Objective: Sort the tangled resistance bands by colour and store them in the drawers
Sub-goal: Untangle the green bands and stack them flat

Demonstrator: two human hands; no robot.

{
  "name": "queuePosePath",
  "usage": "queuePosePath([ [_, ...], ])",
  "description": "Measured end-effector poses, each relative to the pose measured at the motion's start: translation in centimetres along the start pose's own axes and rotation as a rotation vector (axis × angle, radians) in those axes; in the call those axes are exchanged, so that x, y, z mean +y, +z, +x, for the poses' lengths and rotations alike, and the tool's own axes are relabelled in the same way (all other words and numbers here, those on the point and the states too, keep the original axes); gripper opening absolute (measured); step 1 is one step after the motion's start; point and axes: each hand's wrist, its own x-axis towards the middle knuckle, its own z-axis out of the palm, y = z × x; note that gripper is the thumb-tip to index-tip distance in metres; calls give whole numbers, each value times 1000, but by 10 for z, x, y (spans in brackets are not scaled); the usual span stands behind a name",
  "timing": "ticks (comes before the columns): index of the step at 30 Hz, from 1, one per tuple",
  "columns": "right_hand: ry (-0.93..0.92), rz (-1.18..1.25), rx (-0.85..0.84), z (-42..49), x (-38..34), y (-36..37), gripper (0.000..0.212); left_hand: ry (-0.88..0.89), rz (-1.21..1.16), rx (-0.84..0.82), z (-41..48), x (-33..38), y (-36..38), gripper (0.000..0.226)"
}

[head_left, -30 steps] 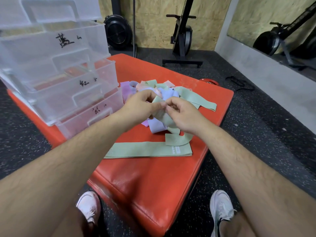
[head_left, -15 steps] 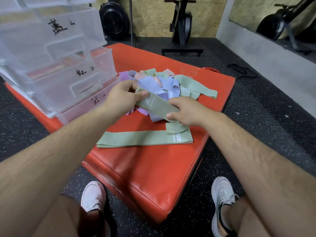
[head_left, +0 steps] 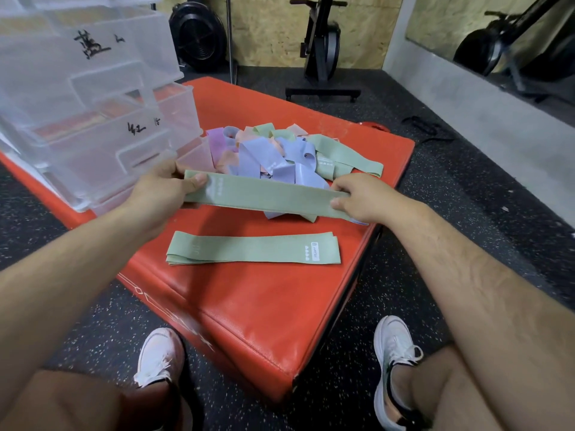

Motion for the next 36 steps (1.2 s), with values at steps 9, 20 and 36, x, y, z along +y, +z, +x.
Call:
queuePosePath([
  [9, 18, 255, -42, -28, 3, -11, 4, -111, 108, -36, -15, -13, -31, 22],
  [20, -15, 56, -143, -43, -15, 20, 13, 21, 533, -87, -31, -44, -47, 17],
  [36, -166, -188, -149, -43, -16, 47, 13, 350, 881, -94, -40, -79, -36, 10],
])
